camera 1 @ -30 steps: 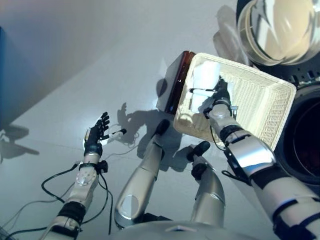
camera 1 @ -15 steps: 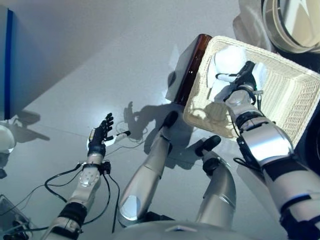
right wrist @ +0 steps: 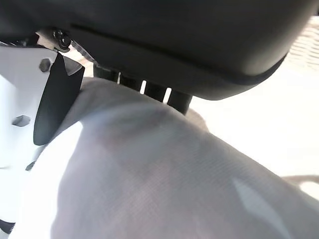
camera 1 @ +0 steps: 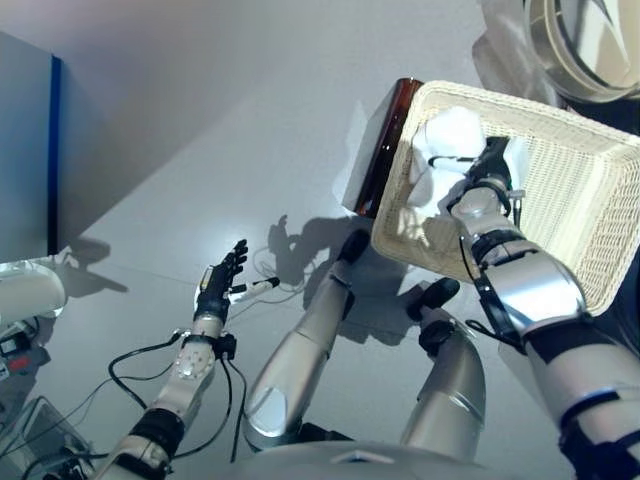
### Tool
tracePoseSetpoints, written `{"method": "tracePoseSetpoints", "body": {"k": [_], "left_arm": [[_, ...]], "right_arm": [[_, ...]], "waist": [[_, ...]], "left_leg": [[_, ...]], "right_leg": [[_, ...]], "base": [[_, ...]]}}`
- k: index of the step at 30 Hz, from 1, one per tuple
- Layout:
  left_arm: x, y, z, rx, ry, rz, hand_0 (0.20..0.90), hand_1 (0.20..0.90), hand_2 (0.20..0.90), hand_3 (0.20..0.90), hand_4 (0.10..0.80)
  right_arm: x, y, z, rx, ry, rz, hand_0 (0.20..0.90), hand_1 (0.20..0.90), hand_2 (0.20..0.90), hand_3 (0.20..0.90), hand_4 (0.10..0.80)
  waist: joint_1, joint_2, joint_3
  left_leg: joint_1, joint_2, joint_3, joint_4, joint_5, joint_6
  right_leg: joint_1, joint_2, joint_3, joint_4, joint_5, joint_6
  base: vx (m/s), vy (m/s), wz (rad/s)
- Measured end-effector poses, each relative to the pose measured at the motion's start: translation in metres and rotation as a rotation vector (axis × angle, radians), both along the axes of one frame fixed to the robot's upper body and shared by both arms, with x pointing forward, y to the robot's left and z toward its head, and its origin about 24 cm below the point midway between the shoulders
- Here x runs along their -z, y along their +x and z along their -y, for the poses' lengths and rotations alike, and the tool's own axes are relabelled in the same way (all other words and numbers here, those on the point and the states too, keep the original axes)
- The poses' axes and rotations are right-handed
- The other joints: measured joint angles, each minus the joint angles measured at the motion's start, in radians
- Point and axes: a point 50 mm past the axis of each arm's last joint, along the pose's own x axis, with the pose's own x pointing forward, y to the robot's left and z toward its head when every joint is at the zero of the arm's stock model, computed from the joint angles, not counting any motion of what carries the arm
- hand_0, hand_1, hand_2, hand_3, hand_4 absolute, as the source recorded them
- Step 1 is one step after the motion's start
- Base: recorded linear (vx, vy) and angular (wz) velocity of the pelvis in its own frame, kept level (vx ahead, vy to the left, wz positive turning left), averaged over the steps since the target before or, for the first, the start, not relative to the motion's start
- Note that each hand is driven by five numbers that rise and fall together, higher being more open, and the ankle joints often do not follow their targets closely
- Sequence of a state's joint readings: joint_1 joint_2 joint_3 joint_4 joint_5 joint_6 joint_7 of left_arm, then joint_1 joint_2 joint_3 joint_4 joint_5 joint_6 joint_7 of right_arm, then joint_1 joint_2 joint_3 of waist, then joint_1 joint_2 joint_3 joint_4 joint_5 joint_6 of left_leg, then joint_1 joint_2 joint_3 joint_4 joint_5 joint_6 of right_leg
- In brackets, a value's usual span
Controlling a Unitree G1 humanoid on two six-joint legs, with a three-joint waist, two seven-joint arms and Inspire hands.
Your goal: Pick up the clothes and place them into the washing machine
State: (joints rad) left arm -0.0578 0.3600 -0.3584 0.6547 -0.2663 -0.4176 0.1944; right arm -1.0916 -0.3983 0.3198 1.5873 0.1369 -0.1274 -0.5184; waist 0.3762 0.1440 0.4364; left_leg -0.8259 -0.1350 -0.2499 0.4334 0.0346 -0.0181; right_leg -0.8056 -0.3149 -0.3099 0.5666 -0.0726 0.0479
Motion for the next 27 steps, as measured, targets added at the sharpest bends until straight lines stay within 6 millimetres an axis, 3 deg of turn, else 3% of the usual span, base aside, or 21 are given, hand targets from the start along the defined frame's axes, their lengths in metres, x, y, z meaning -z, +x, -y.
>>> {"method": "tracePoseSetpoints", "body": {"k": [8,14,21,27], "left_arm": [[0.028,-0.024,-0.003,0.02,0.033,-0.16,0.9,0.9,0.9,0.9,0.8],[0.032,-0.028,-0.002,0.037,0.022,-0.188,0.9,0.9,0.9,0.9,0.8],[0.051,-0.045,0.006,0.028,-0.058,-0.291,0.9,0.9,0.9,0.9,0.8],[0.062,-0.056,0.025,0.031,-0.148,-0.337,0.9,0.9,0.9,0.9,0.8]], "right_arm": [[0.053,-0.033,0.025,0.237,0.536,0.089,0.2,0.2,0.2,0.2,0.3],[0.078,-0.053,0.035,0.392,0.873,0.231,0.2,0.2,0.2,0.2,0.3],[0.068,-0.04,0.018,0.391,1.256,0.634,0.2,0.2,0.2,0.2,0.3],[0.068,-0.047,0.019,0.505,1.405,0.889,0.2,0.2,0.2,0.2,0.3]], "waist": [[-0.05,0.033,-0.034],[-0.094,0.031,-0.07],[-0.158,0.062,-0.096],[-0.198,0.076,-0.108]], "left_leg": [[0.075,0.011,0.064,-0.039,-0.001,0.032],[0.135,0.013,0.118,-0.085,-0.001,0.055],[0.21,0.032,0.208,-0.119,-0.016,0.08],[0.23,0.034,0.248,-0.147,-0.016,0.083]], "right_leg": [[0.066,0.017,0.053,-0.098,0.053,0.034],[0.106,0.026,0.096,-0.167,0.093,0.053],[0.169,0.048,0.146,-0.294,0.17,0.07],[0.169,0.051,0.179,-0.327,0.18,0.076]], "base": [[0.032,0.024,-0.2],[0.022,0.037,-0.27],[0.005,0.069,-0.43],[0.024,0.03,-0.18]]}}
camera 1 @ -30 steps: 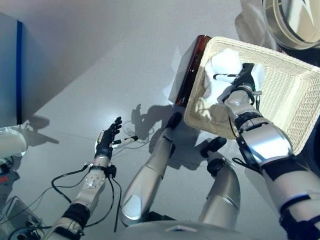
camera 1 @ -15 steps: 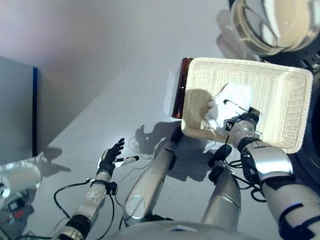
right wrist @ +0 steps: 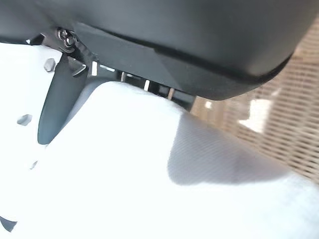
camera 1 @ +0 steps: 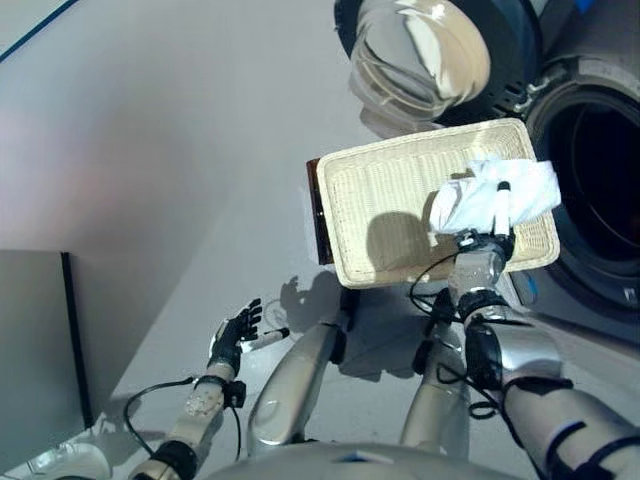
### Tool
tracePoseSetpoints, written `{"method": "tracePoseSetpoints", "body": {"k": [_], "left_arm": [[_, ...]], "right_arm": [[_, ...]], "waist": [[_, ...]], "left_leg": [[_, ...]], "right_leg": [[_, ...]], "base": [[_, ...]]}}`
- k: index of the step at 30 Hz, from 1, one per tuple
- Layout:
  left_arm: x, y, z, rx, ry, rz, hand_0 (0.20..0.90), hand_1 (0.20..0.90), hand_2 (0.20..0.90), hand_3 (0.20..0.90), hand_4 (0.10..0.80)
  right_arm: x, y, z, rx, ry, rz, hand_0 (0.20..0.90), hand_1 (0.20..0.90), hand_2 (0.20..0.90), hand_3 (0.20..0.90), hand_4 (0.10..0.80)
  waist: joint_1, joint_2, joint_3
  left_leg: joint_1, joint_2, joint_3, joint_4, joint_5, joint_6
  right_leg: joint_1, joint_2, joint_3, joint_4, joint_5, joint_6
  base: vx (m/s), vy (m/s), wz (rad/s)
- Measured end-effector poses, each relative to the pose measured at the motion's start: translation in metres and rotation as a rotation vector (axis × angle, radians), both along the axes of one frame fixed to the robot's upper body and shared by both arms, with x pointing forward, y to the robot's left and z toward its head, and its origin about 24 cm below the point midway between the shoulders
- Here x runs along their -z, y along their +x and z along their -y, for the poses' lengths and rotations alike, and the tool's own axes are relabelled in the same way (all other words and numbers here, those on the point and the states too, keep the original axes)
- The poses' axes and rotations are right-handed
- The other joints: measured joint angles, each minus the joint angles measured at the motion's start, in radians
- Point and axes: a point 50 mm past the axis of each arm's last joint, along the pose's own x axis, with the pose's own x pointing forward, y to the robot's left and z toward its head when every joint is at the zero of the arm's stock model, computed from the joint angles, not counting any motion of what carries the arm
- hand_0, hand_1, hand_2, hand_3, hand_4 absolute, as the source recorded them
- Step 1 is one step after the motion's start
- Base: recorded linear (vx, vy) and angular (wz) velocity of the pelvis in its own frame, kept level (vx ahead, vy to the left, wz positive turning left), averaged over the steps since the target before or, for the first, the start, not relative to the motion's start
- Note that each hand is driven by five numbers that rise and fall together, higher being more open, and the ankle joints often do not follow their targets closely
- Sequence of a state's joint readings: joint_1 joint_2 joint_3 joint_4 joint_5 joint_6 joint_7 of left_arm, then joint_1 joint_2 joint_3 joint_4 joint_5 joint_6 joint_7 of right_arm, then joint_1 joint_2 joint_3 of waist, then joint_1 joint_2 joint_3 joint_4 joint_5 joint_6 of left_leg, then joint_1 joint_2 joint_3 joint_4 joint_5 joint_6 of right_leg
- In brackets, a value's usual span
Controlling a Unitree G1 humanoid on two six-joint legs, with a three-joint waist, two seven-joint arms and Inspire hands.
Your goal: Pick up the clothes and place them into the washing machine
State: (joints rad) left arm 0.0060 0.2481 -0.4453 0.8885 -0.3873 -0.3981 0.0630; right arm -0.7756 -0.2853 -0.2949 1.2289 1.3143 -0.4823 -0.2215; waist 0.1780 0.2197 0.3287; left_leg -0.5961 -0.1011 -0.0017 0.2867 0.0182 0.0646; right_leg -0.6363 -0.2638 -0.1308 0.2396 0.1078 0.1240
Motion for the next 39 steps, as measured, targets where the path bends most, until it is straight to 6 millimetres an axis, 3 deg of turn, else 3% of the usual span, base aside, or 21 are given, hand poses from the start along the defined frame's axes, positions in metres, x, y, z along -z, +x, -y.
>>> {"method": "tracePoseSetpoints", "body": {"k": [11,15,19,20,21,23,25,39], "left_arm": [[0.008,-0.011,0.014,0.024,-0.028,-0.041,0.9,0.9,0.9,0.9,0.8],[0.008,-0.014,0.016,0.027,-0.035,-0.045,0.9,0.9,0.9,0.9,0.8],[0.01,-0.021,0.017,0.02,-0.056,-0.054,0.9,0.9,0.9,0.9,0.8],[0.011,-0.021,0.018,0.02,-0.06,-0.054,0.9,0.9,0.9,0.9,0.8],[0.011,-0.022,0.018,0.019,-0.065,-0.057,0.9,0.9,0.9,0.9,0.8],[0.012,-0.025,0.019,0.025,-0.071,-0.066,0.9,0.9,0.9,0.9,0.8],[0.012,-0.025,0.02,0.029,-0.073,-0.067,0.9,0.9,0.9,0.9,0.8],[0.012,-0.024,0.018,-0.009,-0.096,-0.068,0.9,0.9,0.9,0.9,0.8]], "right_arm": [[-0.016,-0.006,0.022,0.209,0.069,0.049,0.2,0.2,0.2,0.2,0.3],[-0.037,-0.002,0.035,0.25,0.061,0.092,0.2,0.2,0.2,0.2,0.3],[-0.082,0.008,0.054,0.289,0.029,0.18,0.2,0.2,0.2,0.2,0.3],[-0.095,0.009,0.06,0.301,0.014,0.204,0.425,0.425,0.425,0.425,0.461],[-0.109,0.011,0.063,0.301,-0.012,0.236,0.9,0.9,0.9,0.9,0.8],[-0.143,0.017,0.065,0.287,-0.082,0.325,0.9,0.9,0.9,0.9,0.8],[-0.162,0.019,0.064,0.282,-0.101,0.38,0.9,0.9,0.9,0.9,0.8],[-0.149,0.027,0.053,0.19,-0.16,0.291,0.9,0.9,0.9,0.9,0.8]], "waist": [[-0.002,0.042,-0.03],[-0.005,0.061,-0.043],[0.0,0.079,-0.055],[0.0,0.081,-0.056],[0.003,0.081,-0.057],[0.0,0.081,-0.057],[-0.002,0.082,-0.057],[-0.03,0.074,-0.053]], "left_leg": [[0.047,-0.001,0.054,-0.051,0.005,0.012],[0.053,-0.001,0.078,-0.072,0.002,0.008],[0.057,-0.01,0.104,-0.092,0.005,0.014],[0.059,-0.012,0.105,-0.092,0.005,0.014],[0.059,-0.011,0.105,-0.094,0.005,0.015],[0.059,-0.014,0.105,-0.098,0.003,0.017],[0.059,-0.015,0.103,-0.095,0.001,0.023],[0.065,-0.015,0.105,-0.086,-0.009,0.024]], "right_leg": [[-0.002,0.011,0.072,-0.04,0.041,0.004],[-0.008,0.015,0.091,-0.069,0.043,0.007],[-0.02,0.007,0.112,-0.083,0.067,0.014],[-0.02,0.007,0.117,-0.086,0.077,0.015],[-0.023,0.009,0.122,-0.088,0.078,0.015],[-0.034,0.014,0.139,-0.089,0.079,0.015],[-0.039,0.018,0.15,-0.089,0.083,0.011],[-0.034,0.021,0.159,-0.087,0.079,0.016]], "base": [[0.035,0.035,-0.19],[0.047,0.027,-0.18],[0.024,0.008,-0.19],[0.03,0.019,-0.06],[0.029,0.025,-0.13],[0.018,0.018,-0.19],[0.016,0.011,-0.19],[0.002,0.001,-0.01]]}}
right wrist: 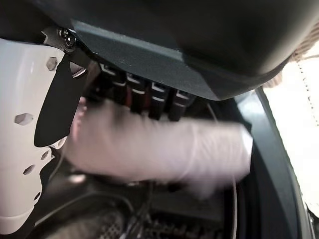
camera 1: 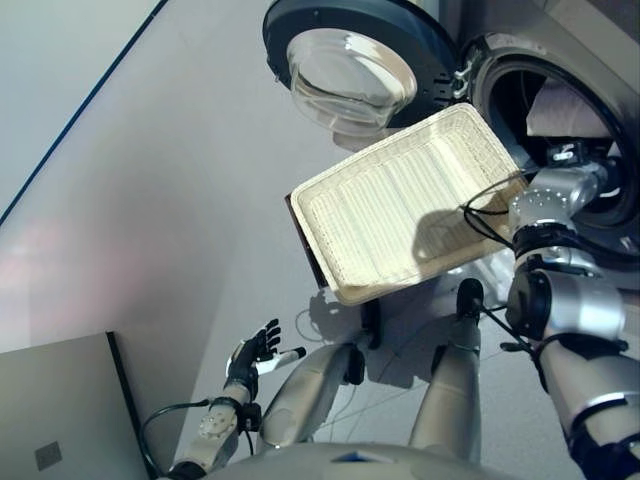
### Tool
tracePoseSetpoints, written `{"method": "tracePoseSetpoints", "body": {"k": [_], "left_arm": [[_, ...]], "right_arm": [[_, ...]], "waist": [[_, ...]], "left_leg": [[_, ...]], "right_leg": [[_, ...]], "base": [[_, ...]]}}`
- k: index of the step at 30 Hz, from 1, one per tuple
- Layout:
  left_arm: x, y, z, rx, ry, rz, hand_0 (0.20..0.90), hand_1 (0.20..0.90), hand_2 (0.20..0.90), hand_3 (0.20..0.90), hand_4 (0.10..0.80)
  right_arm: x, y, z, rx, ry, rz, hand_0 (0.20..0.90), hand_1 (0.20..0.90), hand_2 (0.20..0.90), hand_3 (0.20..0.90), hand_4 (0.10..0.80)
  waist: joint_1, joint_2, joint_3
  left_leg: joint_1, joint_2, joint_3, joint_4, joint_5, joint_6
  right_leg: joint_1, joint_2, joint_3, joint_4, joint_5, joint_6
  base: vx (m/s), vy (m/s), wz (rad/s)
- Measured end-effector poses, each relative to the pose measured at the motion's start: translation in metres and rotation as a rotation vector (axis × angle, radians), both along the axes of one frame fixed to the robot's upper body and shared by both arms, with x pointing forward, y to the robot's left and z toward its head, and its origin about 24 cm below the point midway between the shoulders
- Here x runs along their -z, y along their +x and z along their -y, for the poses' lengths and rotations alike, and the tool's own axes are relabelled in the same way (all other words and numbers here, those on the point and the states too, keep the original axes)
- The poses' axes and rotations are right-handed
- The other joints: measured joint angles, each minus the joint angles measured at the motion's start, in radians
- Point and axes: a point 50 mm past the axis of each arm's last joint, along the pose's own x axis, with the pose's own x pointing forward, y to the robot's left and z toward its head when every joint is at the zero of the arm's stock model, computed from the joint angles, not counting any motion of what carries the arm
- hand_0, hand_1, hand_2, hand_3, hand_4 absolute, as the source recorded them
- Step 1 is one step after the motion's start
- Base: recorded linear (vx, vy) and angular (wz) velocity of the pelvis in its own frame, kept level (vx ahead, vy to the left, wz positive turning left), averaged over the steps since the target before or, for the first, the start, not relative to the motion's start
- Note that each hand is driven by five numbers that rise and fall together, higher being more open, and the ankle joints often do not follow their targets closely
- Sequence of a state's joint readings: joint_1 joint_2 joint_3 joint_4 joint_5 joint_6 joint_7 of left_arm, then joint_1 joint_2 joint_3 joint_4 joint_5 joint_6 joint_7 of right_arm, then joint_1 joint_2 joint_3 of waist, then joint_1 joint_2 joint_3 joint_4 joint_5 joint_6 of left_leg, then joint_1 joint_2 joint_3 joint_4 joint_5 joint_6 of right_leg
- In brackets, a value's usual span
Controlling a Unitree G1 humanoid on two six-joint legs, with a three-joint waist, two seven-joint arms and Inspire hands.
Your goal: Pick up the clothes and place them into the washing machine
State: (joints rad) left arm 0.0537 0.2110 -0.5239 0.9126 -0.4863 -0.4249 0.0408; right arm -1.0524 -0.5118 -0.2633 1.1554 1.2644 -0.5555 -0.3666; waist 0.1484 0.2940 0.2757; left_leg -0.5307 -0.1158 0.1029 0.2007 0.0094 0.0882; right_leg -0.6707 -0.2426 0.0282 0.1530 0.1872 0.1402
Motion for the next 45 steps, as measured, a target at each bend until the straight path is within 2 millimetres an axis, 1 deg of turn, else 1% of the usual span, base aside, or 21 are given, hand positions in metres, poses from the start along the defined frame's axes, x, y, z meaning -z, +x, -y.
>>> {"method": "tracePoseSetpoints", "body": {"k": [4,11,14,16,18,21,22,24,25,27,29,31,33,34,36,39,40,42,43,44,45], "left_arm": [[0.0,-0.001,0.0,0.0,0.001,-0.003,0.9,0.9,0.9,0.9,0.8],[0.0,-0.001,-0.001,-0.003,0.001,-0.003,0.9,0.9,0.9,0.9,0.8],[0.002,-0.002,-0.003,-0.013,0.008,-0.012,0.9,0.9,0.9,0.9,0.8],[0.004,-0.005,-0.005,-0.016,0.018,-0.027,0.9,0.9,0.9,0.9,0.8],[0.005,-0.006,-0.009,-0.032,0.025,-0.037,0.9,0.9,0.9,0.9,0.8],[0.008,-0.009,-0.011,-0.049,0.029,-0.053,0.9,0.9,0.9,0.9,0.8],[0.008,-0.01,-0.011,-0.053,0.031,-0.057,0.9,0.9,0.9,0.9,0.8],[0.011,-0.012,-0.013,-0.066,0.04,-0.073,0.9,0.9,0.9,0.9,0.8],[0.012,-0.015,-0.016,-0.087,0.042,-0.083,0.9,0.9,0.9,0.9,0.8],[0.014,-0.018,-0.022,-0.113,0.059,-0.101,0.9,0.9,0.9,0.9,0.8],[0.015,-0.018,-0.022,-0.099,0.071,-0.108,0.9,0.9,0.9,0.9,0.8],[0.016,-0.017,-0.023,-0.074,0.097,-0.119,0.9,0.9,0.9,0.9,0.8],[0.019,-0.023,-0.028,-0.073,0.122,-0.146,0.9,0.9,0.9,0.9,0.8],[0.02,-0.024,-0.029,-0.072,0.129,-0.154,0.9,0.9,0.9,0.9,0.8],[0.022,-0.028,-0.033,-0.083,0.142,-0.177,0.9,0.9,0.9,0.9,0.8],[0.026,-0.036,-0.042,-0.099,0.173,-0.233,0.9,0.9,0.9,0.9,0.8],[0.028,-0.039,-0.046,-0.109,0.183,-0.263,0.9,0.9,0.9,0.9,0.8],[0.034,-0.056,-0.056,-0.15,0.188,-0.346,0.9,0.9,0.9,0.9,0.8],[0.035,-0.062,-0.058,-0.147,0.199,-0.373,0.9,0.9,0.9,0.9,0.8],[0.036,-0.066,-0.06,-0.146,0.201,-0.397,0.9,0.9,0.9,0.9,0.8],[0.037,-0.07,-0.061,-0.144,0.203,-0.414,0.9,0.9,0.9,0.9,0.8]], "right_arm": [[0.006,0.005,-0.009,-0.034,0.017,-0.016,0.9,0.9,0.9,0.9,0.8],[0.013,0.007,-0.015,-0.053,0.017,-0.04,0.9,0.9,0.9,0.9,0.8],[0.037,0.003,-0.02,-0.078,-0.021,-0.11,0.9,0.9,0.9,0.9,0.8],[0.057,-0.001,-0.023,-0.105,-0.038,-0.171,0.9,0.9,0.9,0.9,0.8],[0.079,-0.006,-0.027,-0.13,-0.04,-0.229,0.9,0.9,0.9,0.9,0.8],[0.111,-0.02,-0.028,-0.158,-0.057,-0.323,0.9,0.9,0.9,0.9,0.8],[0.125,-0.027,-0.029,-0.168,-0.068,-0.369,0.9,0.9,0.9,0.9,0.8],[0.159,-0.046,-0.031,-0.233,-0.114,-0.529,0.9,0.9,0.9,0.9,0.8],[0.175,-0.054,-0.035,-0.264,-0.11,-0.59,0.9,0.9,0.9,0.9,0.8],[0.202,-0.071,-0.042,-0.336,-0.138,-0.739,0.9,0.9,0.9,0.9,0.8],[0.218,-0.086,-0.041,-0.374,-0.172,-0.835,0.9,0.9,0.9,0.9,0.8],[0.234,-0.102,-0.039,-0.468,-0.285,-0.989,0.9,0.9,0.9,0.9,0.8],[0.25,-0.118,-0.044,-0.571,-0.384,-1.093,0.9,0.9,0.9,0.9,0.8],[0.255,-0.125,-0.045,-0.599,-0.407,-1.113,0.9,0.9,0.9,0.9,0.8],[0.266,-0.14,-0.046,-0.665,-0.461,-1.192,0.9,0.9,0.9,0.9,0.8],[0.284,-0.165,-0.052,-0.807,-0.608,-1.342,0.9,0.9,0.9,0.9,0.8],[0.292,-0.18,-0.054,-0.87,-0.668,-1.405,0.9,0.9,0.9,0.9,0.8],[0.311,-0.212,-0.064,-0.995,-0.709,-1.525,0.9,0.9,0.9,0.9,0.8],[0.317,-0.225,-0.067,-1.042,-0.725,-1.571,0.9,0.9,0.9,0.9,0.8],[0.323,-0.241,-0.07,-1.099,-0.745,-1.619,0.9,0.9,0.9,0.9,0.8],[0.327,-0.25,-0.073,-1.143,-0.763,-1.648,0.9,0.9,0.9,0.9,0.8]], "waist": [[-0.013,-0.014,-0.002],[-0.024,-0.018,-0.003],[-0.024,-0.039,-0.014],[-0.026,-0.056,-0.024],[-0.026,-0.08,-0.041],[-0.03,-0.09,-0.049],[-0.032,-0.091,-0.05],[-0.041,-0.099,-0.057],[-0.044,-0.108,-0.063],[-0.05,-0.135,-0.078],[-0.052,-0.136,-0.08],[-0.049,-0.145,-0.083],[-0.052,-0.177,-0.13],[-0.049,-0.187,-0.139],[-0.054,-0.213,-0.16],[-0.052,-0.251,-0.213],[-0.056,-0.265,-0.229],[-0.056,-0.284,-0.278],[-0.055,-0.289,-0.302],[-0.057,-0.293,-0.306],[-0.056,-0.291,-0.31]], "left_leg": [[-0.001,0.0,0.0,0.005,-0.004,-0.001],[-0.001,0.001,-0.001,0.011,-0.006,0.002],[-0.001,0.006,-0.003,0.03,-0.017,-0.001],[0.002,0.012,-0.003,0.045,-0.026,-0.005],[0.004,0.015,-0.003,0.044,-0.027,-0.008],[0.036,0.017,-0.007,0.04,-0.029,-0.01],[0.052,0.017,-0.013,0.038,-0.032,-0.013],[0.09,0.023,-0.023,0.019,-0.031,-0.015],[0.105,0.03,-0.025,0.005,-0.031,-0.016],[0.126,0.034,-0.034,-0.003,-0.025,-0.026],[0.16,0.042,-0.055,-0.017,-0.021,-0.033],[0.216,0.051,-0.065,-0.045,-0.017,-0.04],[0.255,0.06,-0.074,-0.083,-0.014,-0.05],[0.274,0.064,-0.075,-0.097,-0.01,-0.053],[0.32,0.069,-0.084,-0.115,-0.009,-0.055],[0.37,0.074,-0.088,-0.145,-0.007,-0.053],[0.396,0.078,-0.087,-0.159,-0.008,-0.055],[0.441,0.083,-0.094,-0.195,-0.009,-0.058],[0.444,0.083,-0.099,-0.206,-0.008,-0.059],[0.461,0.084,-0.102,-0.211,-0.007,-0.06],[0.474,0.084,-0.109,-0.221,-0.004,-0.061]], "right_leg": [[0.0,0.001,0.003,0.0,0.0,0.001],[0.002,0.001,0.002,0.006,0.005,-0.005],[0.007,0.006,0.002,0.016,0.003,-0.003],[0.018,0.01,0.0,0.015,-0.002,-0.007],[0.02,0.012,-0.003,0.015,-0.008,-0.004],[0.062,0.012,-0.012,-0.002,-0.009,-0.004],[0.081,0.012,-0.015,-0.009,-0.009,-0.003],[0.133,0.013,-0.037,-0.037,-0.01,0.0],[0.145,0.016,-0.046,-0.032,-0.019,0.0],[0.152,0.02,-0.055,-0.013,-0.024,-0.008],[0.202,0.031,-0.072,-0.041,-0.02,-0.013],[0.268,0.039,-0.092,-0.076,-0.015,-0.017],[0.306,0.048,-0.106,-0.109,-0.015,-0.017],[0.33,0.051,-0.114,-0.124,-0.015,-0.018],[0.377,0.056,-0.126,-0.138,-0.013,-0.02],[0.43,0.065,-0.132,-0.172,-0.013,-0.021],[0.457,0.067,-0.136,-0.187,-0.013,-0.02],[0.51,0.071,-0.153,-0.221,-0.015,-0.023],[0.516,0.073,-0.155,-0.23,-0.015,-0.023],[0.529,0.074,-0.157,-0.234,-0.015,-0.023],[0.545,0.074,-0.164,-0.235,-0.016,-0.023]], "base": [[-0.002,0.002,-0.01],[0.0,0.0,0.0],[0.002,0.001,-0.01],[0.0,0.0,0.0],[0.0,0.0,0.0],[0.031,-0.051,0.02],[0.053,-0.067,0.01],[0.057,-0.08,0.06],[0.054,-0.086,0.08],[0.07,-0.084,0.08],[0.053,-0.095,0.08],[0.076,-0.1,0.07],[0.088,-0.089,0.01],[0.073,-0.069,0.04],[0.088,-0.063,0.08],[0.107,-0.066,0.0],[0.102,-0.063,0.02],[0.044,-0.035,0.04],[0.041,-0.039,0.07],[0.04,-0.038,0.12],[0.038,-0.029,0.12]]}}
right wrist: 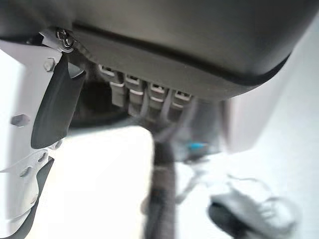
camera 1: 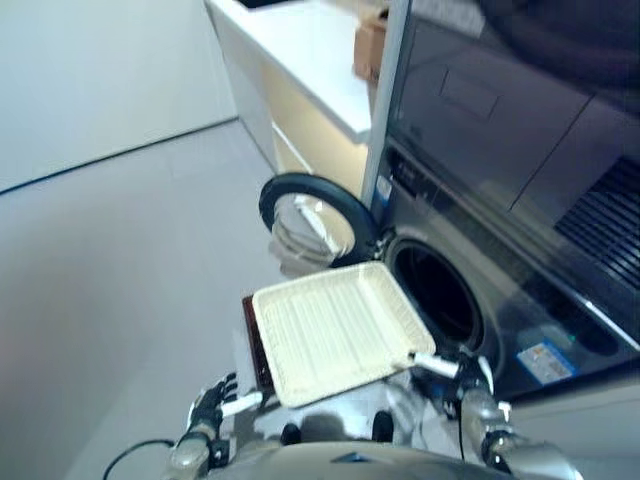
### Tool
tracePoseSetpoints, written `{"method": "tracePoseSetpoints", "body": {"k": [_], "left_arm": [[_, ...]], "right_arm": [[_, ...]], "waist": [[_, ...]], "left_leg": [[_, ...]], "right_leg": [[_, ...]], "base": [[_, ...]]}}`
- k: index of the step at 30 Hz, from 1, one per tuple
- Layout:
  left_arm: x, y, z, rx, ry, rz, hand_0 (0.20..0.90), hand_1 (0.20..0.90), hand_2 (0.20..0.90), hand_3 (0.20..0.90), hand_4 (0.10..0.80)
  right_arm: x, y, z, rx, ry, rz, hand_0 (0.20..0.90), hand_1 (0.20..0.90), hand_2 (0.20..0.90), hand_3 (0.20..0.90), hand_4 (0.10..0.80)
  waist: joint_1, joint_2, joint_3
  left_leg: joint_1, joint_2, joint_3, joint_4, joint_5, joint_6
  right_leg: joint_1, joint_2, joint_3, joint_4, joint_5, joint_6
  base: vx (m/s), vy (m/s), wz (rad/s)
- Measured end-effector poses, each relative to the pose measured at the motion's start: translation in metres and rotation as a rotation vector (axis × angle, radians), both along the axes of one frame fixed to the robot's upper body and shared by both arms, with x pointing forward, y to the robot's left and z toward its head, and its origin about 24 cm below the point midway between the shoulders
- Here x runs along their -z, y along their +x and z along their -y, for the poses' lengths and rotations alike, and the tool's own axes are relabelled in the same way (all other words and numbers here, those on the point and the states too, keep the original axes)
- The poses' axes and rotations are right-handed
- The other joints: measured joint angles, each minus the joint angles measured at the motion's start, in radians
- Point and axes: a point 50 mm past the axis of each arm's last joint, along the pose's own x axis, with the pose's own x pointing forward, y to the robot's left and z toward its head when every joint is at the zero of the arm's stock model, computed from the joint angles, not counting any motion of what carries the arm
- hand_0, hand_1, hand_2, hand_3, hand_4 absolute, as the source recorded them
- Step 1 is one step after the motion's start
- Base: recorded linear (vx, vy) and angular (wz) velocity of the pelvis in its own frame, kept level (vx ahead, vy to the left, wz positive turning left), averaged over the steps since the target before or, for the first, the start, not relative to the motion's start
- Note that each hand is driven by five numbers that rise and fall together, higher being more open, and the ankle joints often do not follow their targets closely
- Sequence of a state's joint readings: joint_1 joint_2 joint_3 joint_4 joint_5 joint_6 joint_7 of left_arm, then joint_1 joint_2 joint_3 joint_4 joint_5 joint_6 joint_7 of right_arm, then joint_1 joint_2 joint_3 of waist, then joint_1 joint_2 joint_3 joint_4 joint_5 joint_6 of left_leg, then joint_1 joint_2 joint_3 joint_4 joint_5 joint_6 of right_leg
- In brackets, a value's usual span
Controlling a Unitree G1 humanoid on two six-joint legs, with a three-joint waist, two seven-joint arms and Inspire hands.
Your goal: Pick up the clothes and place them into the washing machine
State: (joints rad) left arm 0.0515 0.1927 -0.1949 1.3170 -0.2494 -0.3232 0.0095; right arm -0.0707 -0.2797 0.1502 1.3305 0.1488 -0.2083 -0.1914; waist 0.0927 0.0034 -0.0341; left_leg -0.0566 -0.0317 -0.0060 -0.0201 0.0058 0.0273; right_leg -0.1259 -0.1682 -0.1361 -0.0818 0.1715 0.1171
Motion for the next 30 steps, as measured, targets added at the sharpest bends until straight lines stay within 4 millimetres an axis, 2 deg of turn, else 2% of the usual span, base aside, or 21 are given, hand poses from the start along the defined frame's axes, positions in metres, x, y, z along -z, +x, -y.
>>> {"method": "tracePoseSetpoints", "body": {"k": [2,5,8,10,21,30], "left_arm": [[0.002,-0.008,0.0,0.027,0.002,-0.039,0.9,0.9,0.9,0.9,0.8],[0.005,-0.026,0.001,0.054,0.009,-0.103,0.9,0.9,0.9,0.9,0.8],[0.007,-0.038,0.001,0.069,0.014,-0.156,0.9,0.9,0.9,0.9,0.8],[0.008,-0.039,0.001,0.088,0.016,-0.165,0.9,0.9,0.9,0.9,0.8],[0.009,-0.048,0.001,0.104,0.022,-0.213,0.9,0.9,0.9,0.9,0.8],[0.01,-0.048,0.004,0.119,0.024,-0.215,0.9,0.9,0.9,0.9,0.8]], "right_arm": [[0.009,-0.027,-0.004,-0.065,-0.02,-0.118,0.9,0.9,0.9,0.9,0.8],[0.015,-0.055,-0.005,-0.076,-0.022,-0.219,0.9,0.9,0.9,0.9,0.8],[0.016,-0.075,-0.002,-0.026,-0.021,-0.265,0.9,0.9,0.9,0.9,0.8],[0.017,-0.083,-0.001,-0.003,-0.019,-0.281,0.9,0.9,0.9,0.9,0.8],[0.017,-0.086,0.0,0.014,-0.018,-0.289,0.9,0.9,0.9,0.9,0.8],[0.017,-0.085,0.0,0.025,-0.015,-0.288,0.9,0.9,0.9,0.9,0.8]], "waist": [[-0.01,0.006,-0.01],[-0.02,0.014,-0.02],[-0.028,0.023,-0.028],[-0.034,0.021,-0.031],[-0.049,0.022,-0.067],[-0.05,0.033,-0.074]], "left_leg": [[0.018,0.001,-0.006,-0.004,0.0,0.0],[0.052,0.003,-0.016,-0.016,-0.001,0.001],[0.071,0.004,-0.015,-0.022,-0.004,0.005],[0.078,0.007,-0.015,-0.025,-0.004,0.005],[0.105,0.036,-0.004,-0.052,0.007,-0.01],[0.105,0.04,-0.005,-0.052,0.009,-0.013]], "right_leg": [[0.02,0.0,-0.01,0.0,-0.006,-0.001],[0.053,0.001,-0.015,0.0,-0.017,-0.003],[0.069,0.001,-0.014,0.0,-0.018,0.0],[0.076,-0.001,-0.014,0.0,-0.018,0.0],[0.085,0.022,-0.011,0.007,-0.015,-0.009],[0.086,0.027,-0.012,0.006,-0.014,-0.017]], "base": [[0.039,-0.035,0.14],[0.03,-0.015,0.07],[0.045,-0.017,-0.04],[0.042,-0.025,0.01],[0.01,-0.007,-0.01],[0.0,0.0,0.0]]}}
